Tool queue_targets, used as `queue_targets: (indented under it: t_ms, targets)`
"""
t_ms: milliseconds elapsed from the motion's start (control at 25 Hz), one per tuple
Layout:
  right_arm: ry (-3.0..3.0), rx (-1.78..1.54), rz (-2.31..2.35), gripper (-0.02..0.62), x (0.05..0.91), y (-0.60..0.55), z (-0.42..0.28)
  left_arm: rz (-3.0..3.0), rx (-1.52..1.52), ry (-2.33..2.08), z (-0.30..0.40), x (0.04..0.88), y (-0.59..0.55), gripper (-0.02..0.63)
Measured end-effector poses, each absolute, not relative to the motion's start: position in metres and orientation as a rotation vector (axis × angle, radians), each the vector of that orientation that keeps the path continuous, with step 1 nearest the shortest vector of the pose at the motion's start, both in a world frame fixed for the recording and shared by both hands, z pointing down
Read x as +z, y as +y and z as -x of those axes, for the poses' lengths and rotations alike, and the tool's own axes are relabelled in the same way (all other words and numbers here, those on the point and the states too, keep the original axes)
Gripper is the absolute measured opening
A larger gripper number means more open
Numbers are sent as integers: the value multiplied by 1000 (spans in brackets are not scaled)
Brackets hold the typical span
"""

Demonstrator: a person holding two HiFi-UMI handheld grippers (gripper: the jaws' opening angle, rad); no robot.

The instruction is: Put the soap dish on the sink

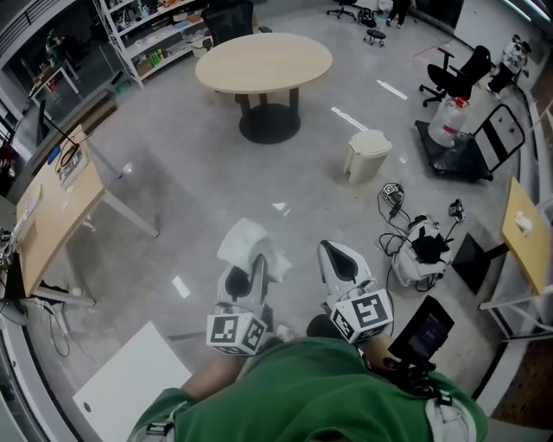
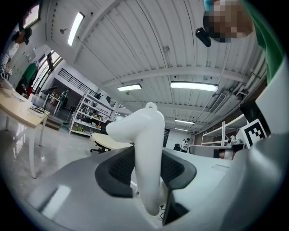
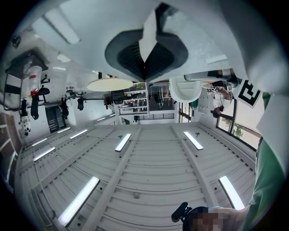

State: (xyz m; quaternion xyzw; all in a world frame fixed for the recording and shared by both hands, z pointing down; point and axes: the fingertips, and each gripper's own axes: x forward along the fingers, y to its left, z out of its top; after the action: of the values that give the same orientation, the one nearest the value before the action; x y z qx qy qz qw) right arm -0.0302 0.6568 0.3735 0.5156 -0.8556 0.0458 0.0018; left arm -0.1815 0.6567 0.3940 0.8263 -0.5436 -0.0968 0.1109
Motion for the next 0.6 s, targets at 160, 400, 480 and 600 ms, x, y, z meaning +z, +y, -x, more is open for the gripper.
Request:
queue_targets:
  t_ms: [160, 400, 480, 600]
  targets:
    - [-2671, 123, -1621, 3, 375, 652, 30, -2421, -283, -1578, 182, 398, 653, 152]
    - [-2701, 104, -1594, 3, 371, 622, 30, -2434, -270, -1588, 177, 395, 626, 152]
    - [-2712, 97, -1581, 2, 368, 609, 27, -2431, -265, -1599, 174, 392, 616, 152]
    - [-2735, 83, -1566, 2, 363, 587, 17, -2433, -268, -1618, 163, 388, 596, 152]
